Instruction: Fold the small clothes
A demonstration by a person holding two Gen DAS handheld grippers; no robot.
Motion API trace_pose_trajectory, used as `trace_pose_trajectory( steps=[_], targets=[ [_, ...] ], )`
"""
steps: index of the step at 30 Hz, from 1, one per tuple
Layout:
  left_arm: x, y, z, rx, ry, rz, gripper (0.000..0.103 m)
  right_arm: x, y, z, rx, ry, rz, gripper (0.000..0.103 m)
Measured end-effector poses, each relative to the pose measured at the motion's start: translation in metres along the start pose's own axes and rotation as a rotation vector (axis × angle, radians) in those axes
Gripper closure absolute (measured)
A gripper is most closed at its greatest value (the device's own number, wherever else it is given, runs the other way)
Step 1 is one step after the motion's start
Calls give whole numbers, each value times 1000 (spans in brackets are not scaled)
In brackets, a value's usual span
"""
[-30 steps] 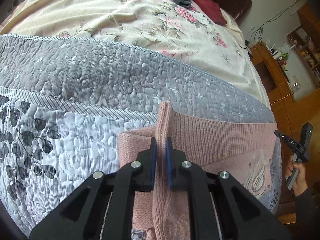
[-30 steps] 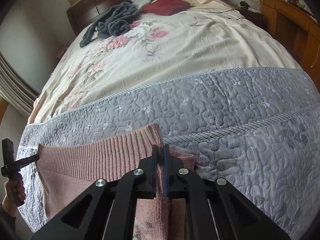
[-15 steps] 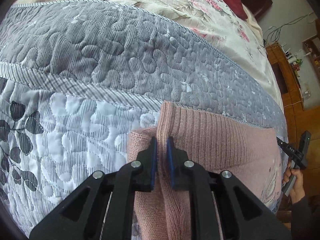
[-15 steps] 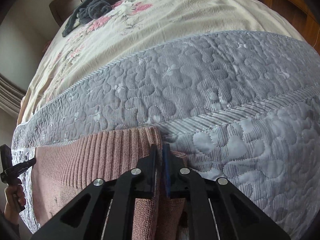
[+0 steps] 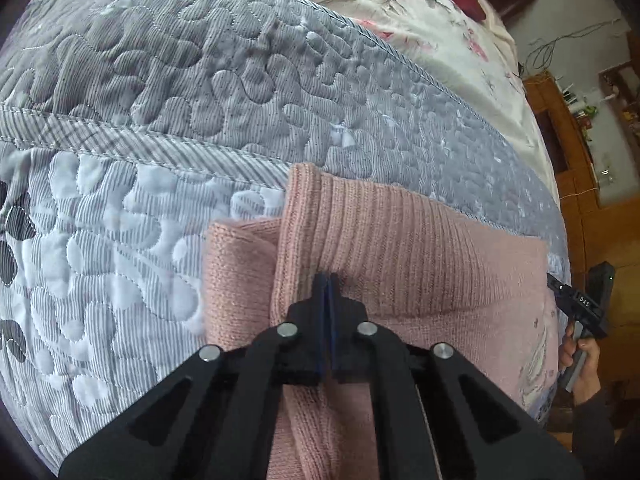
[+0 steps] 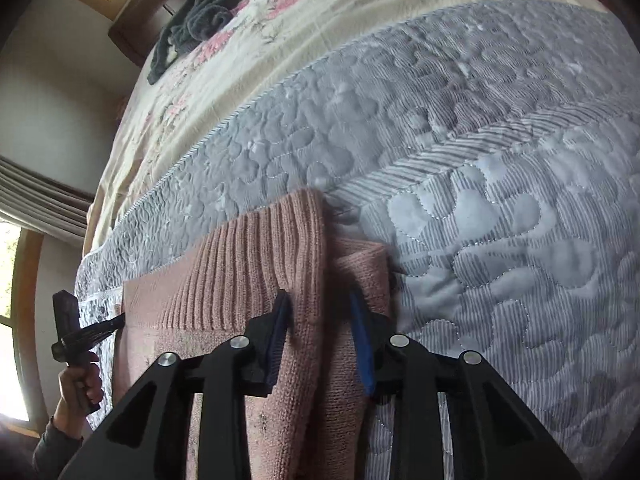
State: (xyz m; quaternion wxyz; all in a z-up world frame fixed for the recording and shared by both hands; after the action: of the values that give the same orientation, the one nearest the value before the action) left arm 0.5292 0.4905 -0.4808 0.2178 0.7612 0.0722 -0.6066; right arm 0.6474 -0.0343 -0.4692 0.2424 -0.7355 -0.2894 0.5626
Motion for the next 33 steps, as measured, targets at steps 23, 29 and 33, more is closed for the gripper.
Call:
trace_pose_trajectory(
  steps=[23, 29, 33],
  targets=[
    [-46, 22, 166, 233, -18, 132, 83, -37, -42, 147, -140, -143, -84, 90],
    [-52, 8, 171, 156, 11, 178, 64, -64, -52, 151, -136, -62, -110, 74],
    [-50, -8, 170, 98, -67, 185, 73, -53, -24, 154, -91, -113, 38, 99]
  ],
)
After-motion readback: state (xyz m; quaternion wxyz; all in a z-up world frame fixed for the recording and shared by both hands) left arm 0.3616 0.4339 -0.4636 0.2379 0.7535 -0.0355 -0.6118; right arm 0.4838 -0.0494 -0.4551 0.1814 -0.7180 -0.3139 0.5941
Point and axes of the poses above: each gripper's, at about its wrist camera, not at the fingertips, and x roughly the way its jaws point, y to its right, z to its underside, the point moved 7 cm from there along x, roughly the way its jaws point, and after that the axes turned 14 degrees about -z, right-handed, at the moved point
